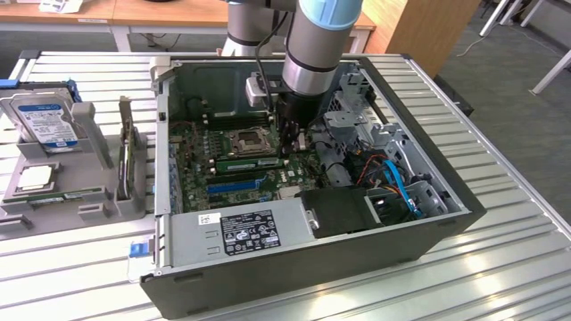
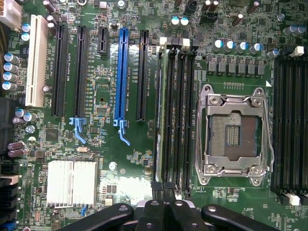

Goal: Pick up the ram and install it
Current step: 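Press down the ram until it locks into place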

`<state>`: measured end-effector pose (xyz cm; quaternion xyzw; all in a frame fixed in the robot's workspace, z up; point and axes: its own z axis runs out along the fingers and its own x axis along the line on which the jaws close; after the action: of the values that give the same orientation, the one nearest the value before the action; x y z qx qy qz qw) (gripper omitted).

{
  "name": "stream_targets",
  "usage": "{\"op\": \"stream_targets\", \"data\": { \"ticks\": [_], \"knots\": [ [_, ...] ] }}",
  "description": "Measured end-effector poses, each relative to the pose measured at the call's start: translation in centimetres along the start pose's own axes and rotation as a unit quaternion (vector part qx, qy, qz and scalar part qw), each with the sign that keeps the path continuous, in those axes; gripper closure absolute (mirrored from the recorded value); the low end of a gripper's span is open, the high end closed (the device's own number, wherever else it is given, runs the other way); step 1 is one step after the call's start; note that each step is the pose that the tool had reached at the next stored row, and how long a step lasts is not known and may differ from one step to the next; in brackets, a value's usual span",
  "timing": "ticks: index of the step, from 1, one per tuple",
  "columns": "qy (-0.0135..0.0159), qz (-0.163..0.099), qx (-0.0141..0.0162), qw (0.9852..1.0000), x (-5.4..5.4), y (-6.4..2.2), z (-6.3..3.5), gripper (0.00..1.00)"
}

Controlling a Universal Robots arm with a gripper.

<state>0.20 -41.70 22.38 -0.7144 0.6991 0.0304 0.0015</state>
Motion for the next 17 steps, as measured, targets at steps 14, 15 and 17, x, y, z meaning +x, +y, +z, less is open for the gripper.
{"op": "stream_targets", "data": {
  "ticks": [14, 15, 17],
  "knots": [
    [0.0, 0.0, 0.0, 1.0, 0.01, 0.0, 0.1, 0.9],
    [-0.0002, 0.0, 0.0, 1.0, 0.0, 0.0, 0.08, 0.9],
    [-0.0005, 0.0, 0.0001, 1.0, -0.02, 0.0, -0.07, 0.9]
  ]
}}
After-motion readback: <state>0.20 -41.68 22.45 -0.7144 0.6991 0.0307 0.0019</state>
